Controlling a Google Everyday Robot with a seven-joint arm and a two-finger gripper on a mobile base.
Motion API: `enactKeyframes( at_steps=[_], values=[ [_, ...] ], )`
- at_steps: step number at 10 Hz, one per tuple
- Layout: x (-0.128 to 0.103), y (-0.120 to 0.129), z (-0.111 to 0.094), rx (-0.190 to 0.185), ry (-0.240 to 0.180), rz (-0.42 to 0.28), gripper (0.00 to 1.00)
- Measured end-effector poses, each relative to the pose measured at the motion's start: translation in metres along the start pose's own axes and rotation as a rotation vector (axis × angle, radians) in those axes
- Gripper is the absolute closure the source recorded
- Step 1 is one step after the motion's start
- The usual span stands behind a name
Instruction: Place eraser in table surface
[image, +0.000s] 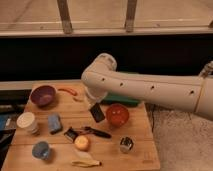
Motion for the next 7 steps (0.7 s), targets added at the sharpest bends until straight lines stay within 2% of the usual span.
enactKeyframes(
  at_steps=[5, 7],
  values=[
    [0.0018, -0.0009, 0.0012, 0.000, 0.003, 0.001, 0.86],
    [-0.0072, -0.0041, 0.0062, 0.006, -0.011, -0.012, 0.86]
  ],
)
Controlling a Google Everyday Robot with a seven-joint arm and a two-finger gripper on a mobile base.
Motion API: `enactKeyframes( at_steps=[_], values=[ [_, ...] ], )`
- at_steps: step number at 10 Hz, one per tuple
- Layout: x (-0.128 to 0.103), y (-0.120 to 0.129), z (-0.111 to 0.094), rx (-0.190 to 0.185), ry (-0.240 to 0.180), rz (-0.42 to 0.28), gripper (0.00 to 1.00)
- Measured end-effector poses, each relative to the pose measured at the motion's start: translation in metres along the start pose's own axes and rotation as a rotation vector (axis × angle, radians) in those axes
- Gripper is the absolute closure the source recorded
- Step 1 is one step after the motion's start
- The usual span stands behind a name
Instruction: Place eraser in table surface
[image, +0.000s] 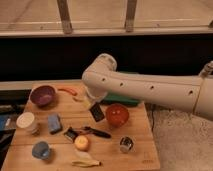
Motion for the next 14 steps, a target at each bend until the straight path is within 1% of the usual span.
enactKeyframes(
  at_steps=[1, 2, 3, 4, 5, 6, 7, 8, 10, 11, 12, 13, 14],
  values=[
    [-0.011, 0.002, 0.005, 0.000, -0.004, -0.018, 0.86],
    [-0.027, 0.004, 0.012, -0.002, -0.005, -0.041, 0.86],
    [-0.047, 0.006, 0.024, -0.005, 0.004, -0.067, 0.86],
    [-0.058, 0.009, 0.035, -0.010, 0.016, -0.084, 0.86],
    [-0.068, 0.011, 0.052, -0.018, 0.043, -0.099, 0.86],
    [-0.070, 0.009, 0.070, -0.032, 0.067, -0.101, 0.84],
    [-0.069, 0.005, 0.086, -0.046, 0.086, -0.096, 0.78],
    [-0.065, 0.000, 0.104, -0.074, 0.108, -0.075, 0.67],
    [-0.052, -0.012, 0.128, -0.131, 0.135, -0.021, 0.47],
    [-0.047, -0.017, 0.135, -0.152, 0.140, 0.001, 0.37],
    [-0.045, -0.020, 0.139, -0.165, 0.140, 0.014, 0.30],
    [-0.042, -0.022, 0.147, -0.188, 0.143, 0.027, 0.21],
    [-0.042, -0.020, 0.150, -0.201, 0.144, 0.030, 0.20]
  ],
)
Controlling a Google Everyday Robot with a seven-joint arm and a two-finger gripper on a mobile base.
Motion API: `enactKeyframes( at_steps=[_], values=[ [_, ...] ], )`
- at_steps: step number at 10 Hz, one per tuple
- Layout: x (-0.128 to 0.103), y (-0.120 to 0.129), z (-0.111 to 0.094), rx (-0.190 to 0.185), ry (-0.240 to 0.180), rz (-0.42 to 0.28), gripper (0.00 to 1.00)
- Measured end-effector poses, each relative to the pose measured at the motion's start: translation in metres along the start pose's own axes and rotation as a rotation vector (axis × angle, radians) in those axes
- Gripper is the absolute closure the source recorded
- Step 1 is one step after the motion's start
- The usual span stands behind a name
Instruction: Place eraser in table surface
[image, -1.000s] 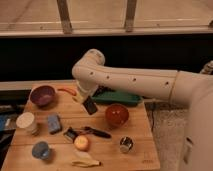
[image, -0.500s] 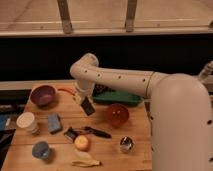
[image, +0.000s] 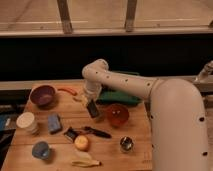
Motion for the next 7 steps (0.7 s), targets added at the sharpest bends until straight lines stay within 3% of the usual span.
enactKeyframes(
  at_steps=[4, 7],
  values=[
    [0.007, 0.000, 0.010, -0.034, 0.006, 0.013, 0.20],
    [0.006, 0.002, -0.015, 0.002, -0.044, -0.002, 0.20]
  ],
)
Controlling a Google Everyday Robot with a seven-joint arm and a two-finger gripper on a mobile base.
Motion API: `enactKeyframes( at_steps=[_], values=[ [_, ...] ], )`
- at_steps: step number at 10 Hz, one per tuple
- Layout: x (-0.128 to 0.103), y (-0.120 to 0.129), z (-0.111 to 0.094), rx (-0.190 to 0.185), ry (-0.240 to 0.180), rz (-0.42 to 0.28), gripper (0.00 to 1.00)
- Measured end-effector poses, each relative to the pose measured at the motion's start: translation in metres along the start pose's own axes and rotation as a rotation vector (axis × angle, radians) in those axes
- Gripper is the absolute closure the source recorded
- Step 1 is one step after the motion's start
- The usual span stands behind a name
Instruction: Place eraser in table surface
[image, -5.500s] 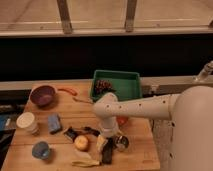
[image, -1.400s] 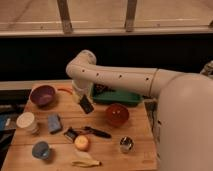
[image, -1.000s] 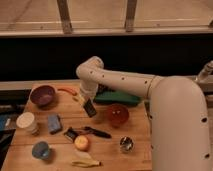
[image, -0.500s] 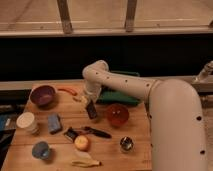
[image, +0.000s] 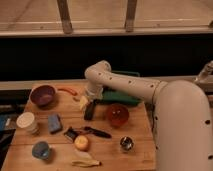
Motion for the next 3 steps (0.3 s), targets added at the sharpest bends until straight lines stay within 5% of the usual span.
enactKeyframes(
  at_steps=[3],
  values=[
    [-0.003, 0.002, -0.034, 0.045, -0.070, -0.006, 0.20]
  ],
)
